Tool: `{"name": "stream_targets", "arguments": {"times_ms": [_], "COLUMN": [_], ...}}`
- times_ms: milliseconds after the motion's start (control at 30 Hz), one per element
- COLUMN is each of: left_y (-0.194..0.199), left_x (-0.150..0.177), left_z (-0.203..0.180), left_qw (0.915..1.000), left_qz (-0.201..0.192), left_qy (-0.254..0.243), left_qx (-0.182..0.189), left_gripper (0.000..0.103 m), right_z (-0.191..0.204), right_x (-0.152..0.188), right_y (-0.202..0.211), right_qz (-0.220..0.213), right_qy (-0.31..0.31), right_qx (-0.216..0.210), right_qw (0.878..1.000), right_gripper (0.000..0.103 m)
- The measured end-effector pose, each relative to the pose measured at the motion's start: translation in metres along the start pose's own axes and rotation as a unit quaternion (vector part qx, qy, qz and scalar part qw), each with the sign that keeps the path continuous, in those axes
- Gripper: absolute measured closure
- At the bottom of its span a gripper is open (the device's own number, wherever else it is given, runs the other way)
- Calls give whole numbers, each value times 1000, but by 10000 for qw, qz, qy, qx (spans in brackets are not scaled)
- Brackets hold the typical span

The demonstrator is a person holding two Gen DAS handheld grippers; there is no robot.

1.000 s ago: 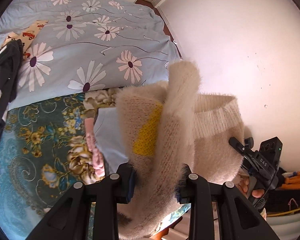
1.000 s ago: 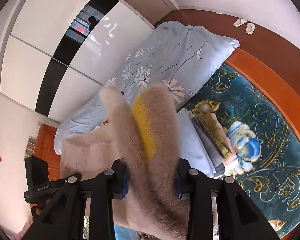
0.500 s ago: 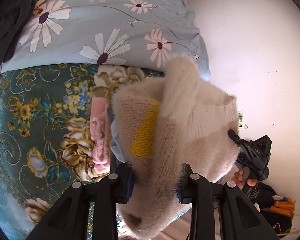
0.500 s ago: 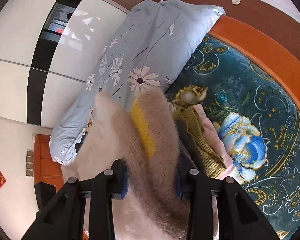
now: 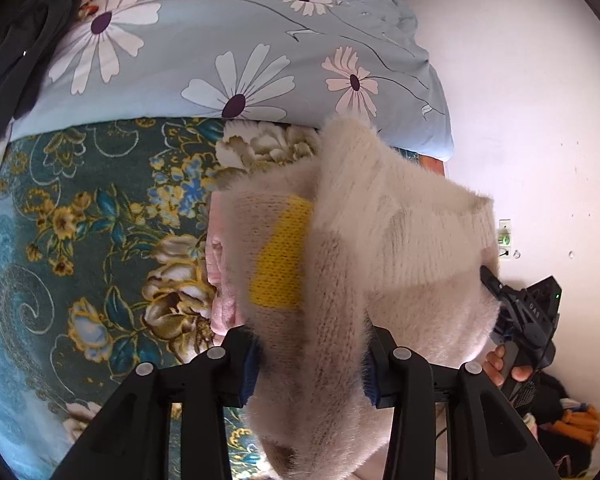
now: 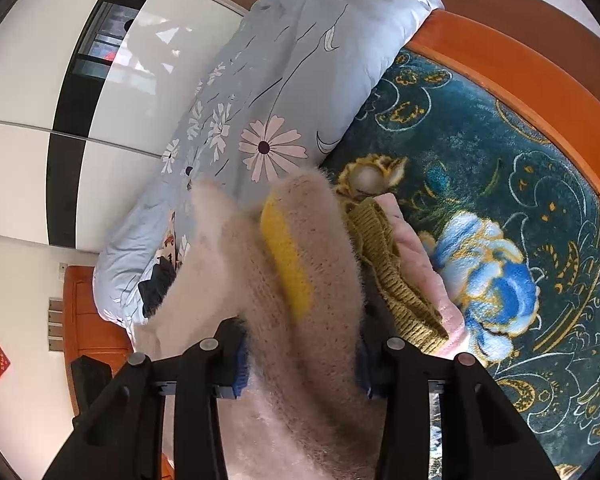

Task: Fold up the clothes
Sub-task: 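Lift the folded sweater with both grippers and carry it toward the clothes stack, then lower the folded sweater onto the clothes stack with both grippers and open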

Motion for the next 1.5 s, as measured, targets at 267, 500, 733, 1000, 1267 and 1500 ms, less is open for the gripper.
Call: {"name": "stream_targets", "arguments": {"times_ms": [267,500,733,1000,1267,1500], "left_y": [42,46,-20,-30,-37,-45], "left_x": [12,58,72,59,53,46], "left_z": [-16,-95,-104,-91,-91,-83], "left_qw": [9973,9719,9535,9661,9634,9671], "left_qz": [-483,-767,-392,-329,-310,-162], "left_qy": [-245,-1984,-2425,-1991,-2059,-2068], "left_qx": [-497,-1004,-1748,-1610,-1688,-1476], "left_gripper": [58,58,58,58,57,55], "right_z": [4,4,11,34,76,37], "right_x": [4,3,6,19,95,81], "right_y": [3,-1,12,84,29,-25], "right_qz": [-57,-96,-129,-1015,-768,-597], "right_qy": [6,-102,-58,430,1469,659], "right_qx": [124,37,164,293,30,86], "right_qw": [9999,9999,9998,9935,9862,9960], "right_gripper": [57,54,43,39,38,38]}}
Point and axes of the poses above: each gripper's, at about its wrist camera, not at the fingertips, and y roughly against the way its jaws point, z to its left, x to its underside, the point moved 4 cm from there along -y, roughly the way its jaws point, and after that the axes turned 11 degrees about z, right-handed, at the moved point
